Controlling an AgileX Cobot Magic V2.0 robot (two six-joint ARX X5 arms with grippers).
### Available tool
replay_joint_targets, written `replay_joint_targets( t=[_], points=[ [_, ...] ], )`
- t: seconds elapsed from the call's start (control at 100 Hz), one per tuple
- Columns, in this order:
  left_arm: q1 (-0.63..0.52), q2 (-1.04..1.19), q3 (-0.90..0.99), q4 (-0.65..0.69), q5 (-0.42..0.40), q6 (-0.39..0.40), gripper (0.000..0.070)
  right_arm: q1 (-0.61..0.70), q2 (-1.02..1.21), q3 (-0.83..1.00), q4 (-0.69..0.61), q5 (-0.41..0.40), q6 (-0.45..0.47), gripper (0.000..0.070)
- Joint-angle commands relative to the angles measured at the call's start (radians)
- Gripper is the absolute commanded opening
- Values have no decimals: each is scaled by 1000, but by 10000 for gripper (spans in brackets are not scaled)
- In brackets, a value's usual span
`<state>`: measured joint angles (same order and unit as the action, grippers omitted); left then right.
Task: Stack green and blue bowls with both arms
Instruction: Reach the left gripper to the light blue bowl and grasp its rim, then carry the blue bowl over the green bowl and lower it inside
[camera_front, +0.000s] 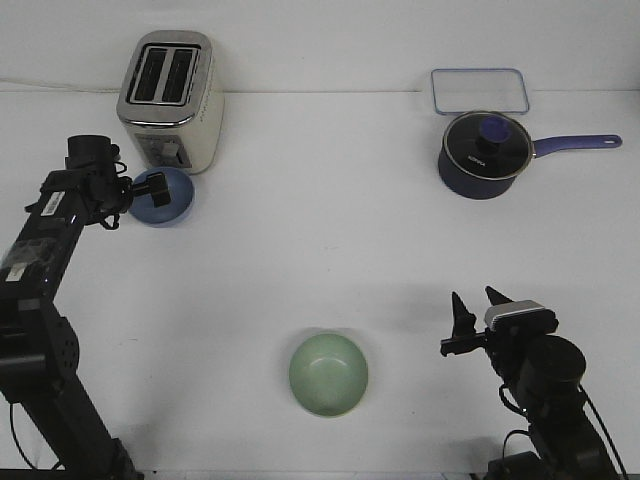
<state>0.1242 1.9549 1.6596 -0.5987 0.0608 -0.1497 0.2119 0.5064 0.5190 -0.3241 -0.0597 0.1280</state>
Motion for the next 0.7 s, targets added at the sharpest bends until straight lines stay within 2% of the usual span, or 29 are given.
replay_joint_targets(
  t=[0.0,0.12,0.18,0.23,0.33,0.35,0.36,0.39,0.59,0.69],
  points=[
    [4,36,21,9,11,11,666,1,4,4,9,-3,2,409],
    [4,71,22,17,11,11,654,1,5,4,9,-3,2,409],
    [4,82,22,17,11,11,593,1,5,4,9,-3,2,409],
    [4,86,21,17,11,11,472,1,5,4,9,-3,2,410],
    [4,86,22,24,11,12,73,1,5,4,9,-3,1,409],
    [4,86,22,24,11,14,10,1,5,4,9,-3,0,409],
    [4,86,22,24,11,15,0,1,5,4,9,-3,0,409],
    [4,86,23,22,11,17,17,1,5,4,9,-3,-1,409],
    [4,69,48,-43,19,71,13,1,5,4,9,-3,-1,409],
    [7,16,53,-78,52,89,13,1,5,4,10,-3,-2,409]
  ],
)
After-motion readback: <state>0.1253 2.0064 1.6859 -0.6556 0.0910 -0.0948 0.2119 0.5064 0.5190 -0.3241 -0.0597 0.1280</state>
